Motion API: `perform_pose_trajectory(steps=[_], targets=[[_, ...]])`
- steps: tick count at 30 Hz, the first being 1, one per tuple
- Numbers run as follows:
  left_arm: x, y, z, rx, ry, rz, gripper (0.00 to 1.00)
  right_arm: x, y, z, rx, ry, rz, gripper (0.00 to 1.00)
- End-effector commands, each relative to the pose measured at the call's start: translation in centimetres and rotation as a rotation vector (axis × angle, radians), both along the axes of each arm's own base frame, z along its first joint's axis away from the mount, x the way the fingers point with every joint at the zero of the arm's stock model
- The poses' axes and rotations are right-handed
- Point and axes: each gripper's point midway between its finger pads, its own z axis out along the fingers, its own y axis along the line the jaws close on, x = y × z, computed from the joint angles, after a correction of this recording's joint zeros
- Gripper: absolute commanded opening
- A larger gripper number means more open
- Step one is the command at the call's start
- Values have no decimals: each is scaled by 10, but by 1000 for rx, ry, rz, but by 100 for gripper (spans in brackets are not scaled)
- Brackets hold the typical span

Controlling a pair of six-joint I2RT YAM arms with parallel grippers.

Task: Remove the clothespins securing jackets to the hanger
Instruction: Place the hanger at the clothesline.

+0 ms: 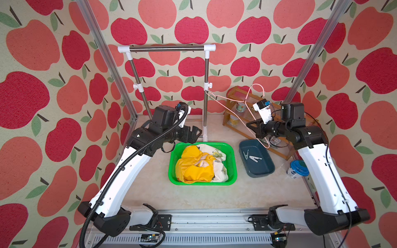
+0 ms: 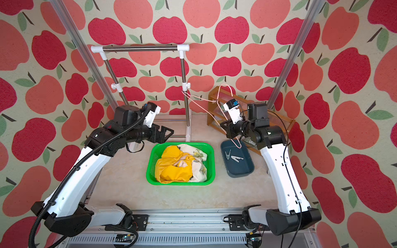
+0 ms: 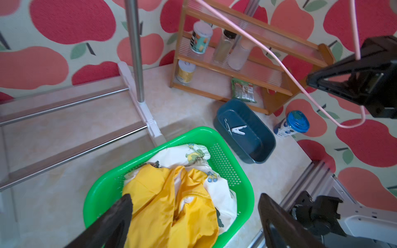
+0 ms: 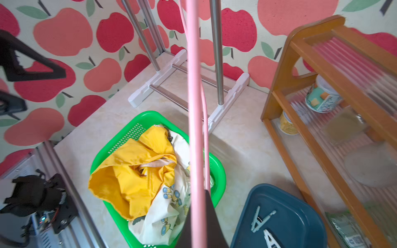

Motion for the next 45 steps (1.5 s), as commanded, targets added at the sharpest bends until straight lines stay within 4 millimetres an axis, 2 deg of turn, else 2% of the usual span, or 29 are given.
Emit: perform_pose_trajectory(steps=[1,6,13,19,25,33,38,45], targets=[[18,4,-1,-41,3,-66,90,-43,22,8,182,173,225,3],[40,13,22,-133,-38,-108,89,-59,33,7,348,310,334,1],[49,7,37,-152,-49,-177,90,-63,40,-13,452,459,387,3],[60,13,41,-208,-45,-173,90,-67,42,-21,498,521,413,3],[70,6,41,-264,-25,-197,90,-71,44,-21,546,575,453,4],[70,-7,49,-360,-8,-263,89,-74,49,-29,545,614,461,4],[71,-12,52,-399,-6,-290,82,-76,54,-32,541,630,477,5],[72,-18,47,-399,24,-310,60,-73,55,-33,551,635,487,4]])
